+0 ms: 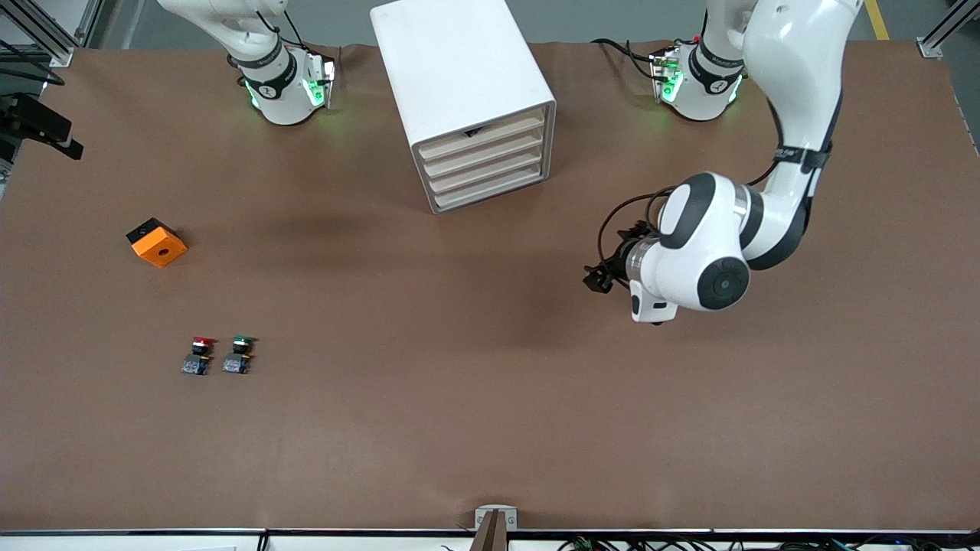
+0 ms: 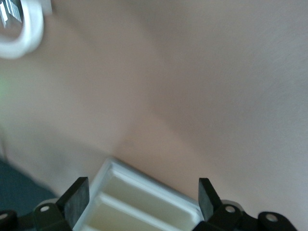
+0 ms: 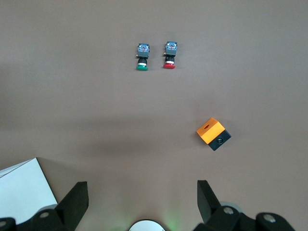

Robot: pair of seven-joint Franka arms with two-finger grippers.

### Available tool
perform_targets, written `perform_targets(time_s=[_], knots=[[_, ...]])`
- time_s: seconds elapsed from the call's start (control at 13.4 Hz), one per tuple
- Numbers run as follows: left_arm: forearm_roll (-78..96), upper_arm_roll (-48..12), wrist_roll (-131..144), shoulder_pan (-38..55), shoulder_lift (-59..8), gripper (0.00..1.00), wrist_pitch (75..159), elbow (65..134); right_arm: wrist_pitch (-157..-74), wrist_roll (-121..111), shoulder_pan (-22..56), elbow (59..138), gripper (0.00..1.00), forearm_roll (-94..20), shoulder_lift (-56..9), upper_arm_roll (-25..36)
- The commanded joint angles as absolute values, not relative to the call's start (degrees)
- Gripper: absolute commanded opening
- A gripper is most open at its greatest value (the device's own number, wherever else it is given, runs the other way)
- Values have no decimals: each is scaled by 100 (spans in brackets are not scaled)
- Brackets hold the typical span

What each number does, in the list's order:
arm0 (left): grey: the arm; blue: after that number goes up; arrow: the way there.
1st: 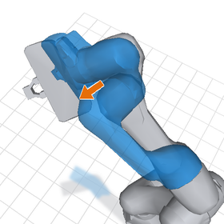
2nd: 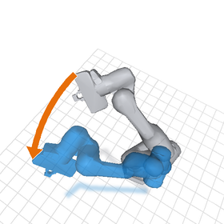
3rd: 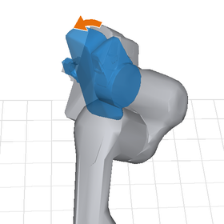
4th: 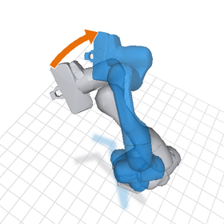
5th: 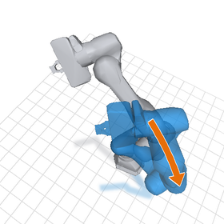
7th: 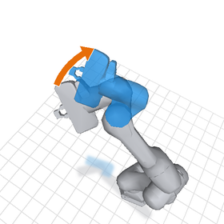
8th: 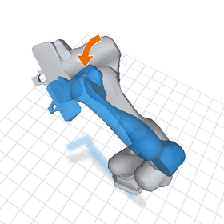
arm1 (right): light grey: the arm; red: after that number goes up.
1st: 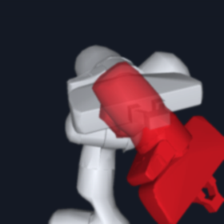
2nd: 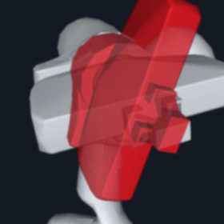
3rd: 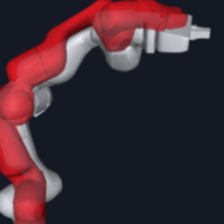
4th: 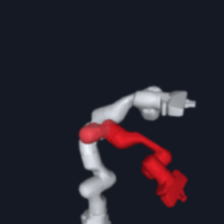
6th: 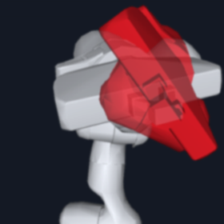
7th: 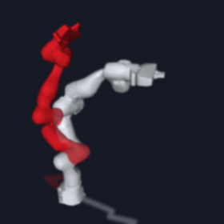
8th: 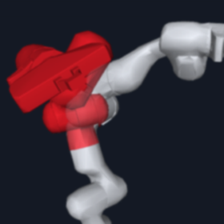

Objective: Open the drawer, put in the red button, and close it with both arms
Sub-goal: 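Grasp the drawer handle with the left gripper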

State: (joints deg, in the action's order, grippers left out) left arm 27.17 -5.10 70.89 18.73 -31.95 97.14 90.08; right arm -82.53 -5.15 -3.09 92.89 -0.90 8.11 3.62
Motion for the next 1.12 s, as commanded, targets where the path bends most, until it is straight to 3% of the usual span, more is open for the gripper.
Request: perform_targets(time_s=[0.0, 0.22, 0.6, 1.04], knots=[[3504, -536, 8318, 1802, -3847, 100, 9361, 8307, -8271, -554, -378, 9334, 100, -27, 923, 308], [3797, -658, 9595, 1811, -4279, 100, 8950, 8227, -8253, -510, -430, 9219, 100, -26, 713, 316], [4236, -1141, 11185, 1837, -4763, 100, 7859, 8244, -8261, -545, -729, 9123, 100, -106, -219, 325], [4517, -1397, 11988, 2320, -5036, 100, 7313, 8349, -9077, -799, -1001, 9097, 100, -35, -912, 325]])
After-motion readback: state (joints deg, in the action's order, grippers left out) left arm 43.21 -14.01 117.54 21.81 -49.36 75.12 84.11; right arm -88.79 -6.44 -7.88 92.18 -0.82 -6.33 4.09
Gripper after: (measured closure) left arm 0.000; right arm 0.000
